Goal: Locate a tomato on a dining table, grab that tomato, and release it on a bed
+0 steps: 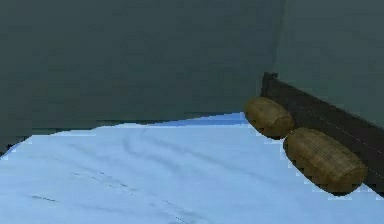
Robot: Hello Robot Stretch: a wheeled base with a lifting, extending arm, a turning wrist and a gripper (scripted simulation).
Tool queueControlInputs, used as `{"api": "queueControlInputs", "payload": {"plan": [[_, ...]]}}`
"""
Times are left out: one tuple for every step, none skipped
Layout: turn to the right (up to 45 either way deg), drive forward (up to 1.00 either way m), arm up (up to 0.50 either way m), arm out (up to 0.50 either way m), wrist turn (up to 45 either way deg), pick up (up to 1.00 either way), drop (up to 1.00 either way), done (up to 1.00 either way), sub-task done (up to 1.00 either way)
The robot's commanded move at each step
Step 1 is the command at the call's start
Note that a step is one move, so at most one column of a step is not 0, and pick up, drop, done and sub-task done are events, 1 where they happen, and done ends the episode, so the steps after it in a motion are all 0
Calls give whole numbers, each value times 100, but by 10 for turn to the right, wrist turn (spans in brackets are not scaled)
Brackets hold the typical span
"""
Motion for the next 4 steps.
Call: {"api": "queueControlInputs", "payload": {"plan": [[-450, 0, 0, 0, 0, 0, 0, 0, 0], [-450, 0, 0, 0, 0, 0, 0, 0, 0], [-90, 0, 0, 0, 0, 0, 0, 0, 0], [0, 10, 0, 0, 0, 0, 0, 0, 0]]}}
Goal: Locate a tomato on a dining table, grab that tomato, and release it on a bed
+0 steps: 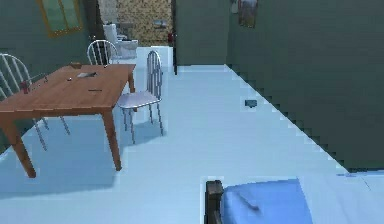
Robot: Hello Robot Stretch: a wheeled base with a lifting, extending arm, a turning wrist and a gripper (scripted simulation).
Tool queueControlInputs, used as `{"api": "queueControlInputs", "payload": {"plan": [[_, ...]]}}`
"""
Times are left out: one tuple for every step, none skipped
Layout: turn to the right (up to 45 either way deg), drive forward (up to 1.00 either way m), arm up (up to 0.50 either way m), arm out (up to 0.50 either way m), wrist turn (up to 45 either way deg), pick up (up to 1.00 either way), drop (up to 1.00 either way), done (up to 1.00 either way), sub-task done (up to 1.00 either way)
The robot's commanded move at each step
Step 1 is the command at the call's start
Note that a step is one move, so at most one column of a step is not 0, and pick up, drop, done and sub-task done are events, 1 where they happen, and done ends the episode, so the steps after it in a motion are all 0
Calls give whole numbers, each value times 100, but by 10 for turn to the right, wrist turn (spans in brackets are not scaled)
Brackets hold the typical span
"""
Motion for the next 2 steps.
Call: {"api": "queueControlInputs", "payload": {"plan": [[450, 0, 0, 0, 0, 0, 0, 0, 0], [450, 0, 0, 0, 0, 0, 0, 0, 0]]}}
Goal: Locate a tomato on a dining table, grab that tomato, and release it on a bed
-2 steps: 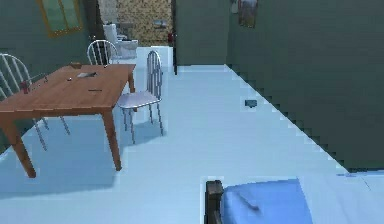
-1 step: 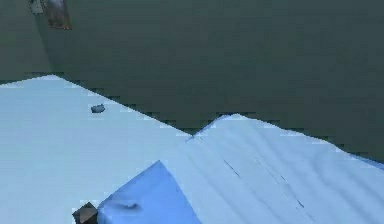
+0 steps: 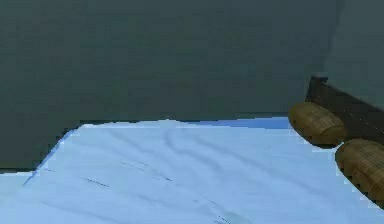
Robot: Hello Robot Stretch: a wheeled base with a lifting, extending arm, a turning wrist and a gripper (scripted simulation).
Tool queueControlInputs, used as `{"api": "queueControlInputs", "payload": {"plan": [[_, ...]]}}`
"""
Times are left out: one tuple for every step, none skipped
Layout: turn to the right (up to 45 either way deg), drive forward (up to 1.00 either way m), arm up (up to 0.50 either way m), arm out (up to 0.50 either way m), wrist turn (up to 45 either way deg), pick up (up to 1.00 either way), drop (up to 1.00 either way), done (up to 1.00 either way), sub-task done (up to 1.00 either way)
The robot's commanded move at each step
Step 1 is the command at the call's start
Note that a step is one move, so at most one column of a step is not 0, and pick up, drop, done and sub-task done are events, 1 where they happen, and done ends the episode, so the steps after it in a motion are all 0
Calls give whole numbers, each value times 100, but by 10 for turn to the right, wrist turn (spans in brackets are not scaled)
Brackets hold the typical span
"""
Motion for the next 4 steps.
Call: {"api": "queueControlInputs", "payload": {"plan": [[450, 0, 0, 0, 0, 0, 0, 0, 0], [420, 0, 0, 0, 0, 0, 0, 0, 0], [-450, 0, 0, 0, 0, 0, 0, 0, 0], [-450, 0, 0, 0, 0, 0, 0, 0, 0]]}}
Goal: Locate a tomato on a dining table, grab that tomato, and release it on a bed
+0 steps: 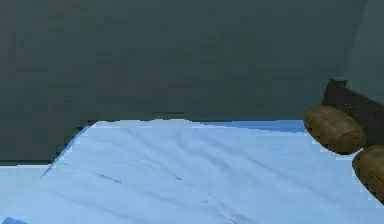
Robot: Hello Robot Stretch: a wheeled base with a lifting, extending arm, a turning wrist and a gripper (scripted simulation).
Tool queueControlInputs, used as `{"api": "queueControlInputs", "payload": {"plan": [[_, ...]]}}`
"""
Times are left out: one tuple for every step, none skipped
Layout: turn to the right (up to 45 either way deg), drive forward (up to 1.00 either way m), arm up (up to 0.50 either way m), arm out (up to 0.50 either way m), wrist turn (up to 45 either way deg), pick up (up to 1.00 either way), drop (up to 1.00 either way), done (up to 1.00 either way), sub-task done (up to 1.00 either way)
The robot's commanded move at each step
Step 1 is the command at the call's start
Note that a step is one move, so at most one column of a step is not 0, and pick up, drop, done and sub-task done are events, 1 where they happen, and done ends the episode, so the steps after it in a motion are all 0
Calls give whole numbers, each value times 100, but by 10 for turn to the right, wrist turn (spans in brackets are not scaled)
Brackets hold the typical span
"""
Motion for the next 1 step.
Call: {"api": "queueControlInputs", "payload": {"plan": [[-450, 0, 0, 0, 0, 0, 0, 0, 0]]}}
